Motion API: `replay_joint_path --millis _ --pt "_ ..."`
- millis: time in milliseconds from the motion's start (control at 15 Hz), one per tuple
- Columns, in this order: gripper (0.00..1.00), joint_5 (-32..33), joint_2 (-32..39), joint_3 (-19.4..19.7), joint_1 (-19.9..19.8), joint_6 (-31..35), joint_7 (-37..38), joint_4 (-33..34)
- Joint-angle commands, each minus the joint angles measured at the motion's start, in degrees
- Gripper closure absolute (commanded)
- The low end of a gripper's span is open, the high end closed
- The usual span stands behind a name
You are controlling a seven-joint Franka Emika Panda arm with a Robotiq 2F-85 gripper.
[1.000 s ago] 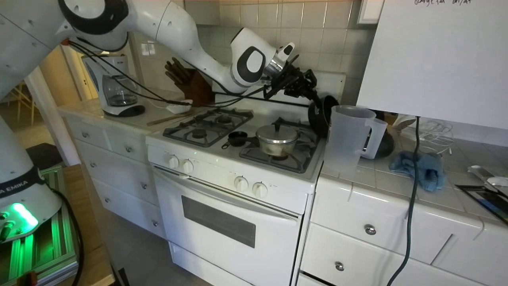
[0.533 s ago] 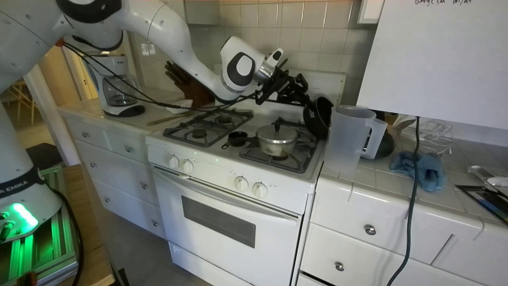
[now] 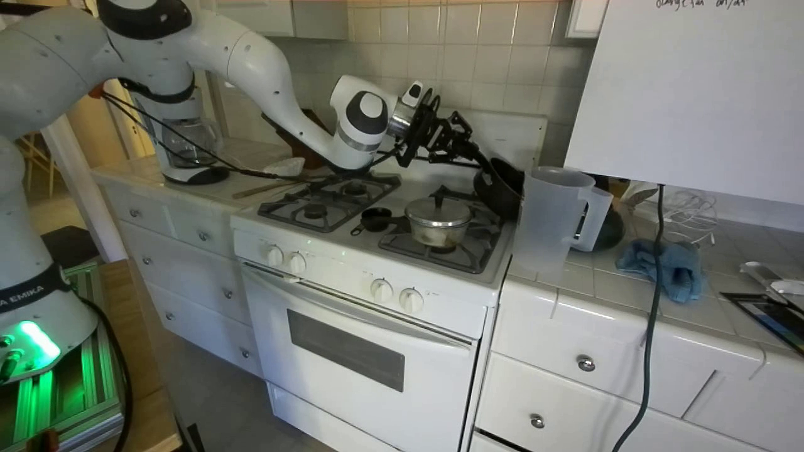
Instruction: Move the black pot to the left side of the stovetop.
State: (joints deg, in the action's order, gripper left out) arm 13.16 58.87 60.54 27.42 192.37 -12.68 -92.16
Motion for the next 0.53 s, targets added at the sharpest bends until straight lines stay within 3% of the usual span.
replay_joint_path --millis 0,200,467 --pt "0.93 -8.5 12.7 12.7 7.0 7.9 3.9 -0.8" --pt "0.93 -18.0 18.7 15.2 9.2 7.4 3.4 -1.9" --pt "0.93 -23.4 17.6 13.4 9.7 4.2 5.5 -2.5"
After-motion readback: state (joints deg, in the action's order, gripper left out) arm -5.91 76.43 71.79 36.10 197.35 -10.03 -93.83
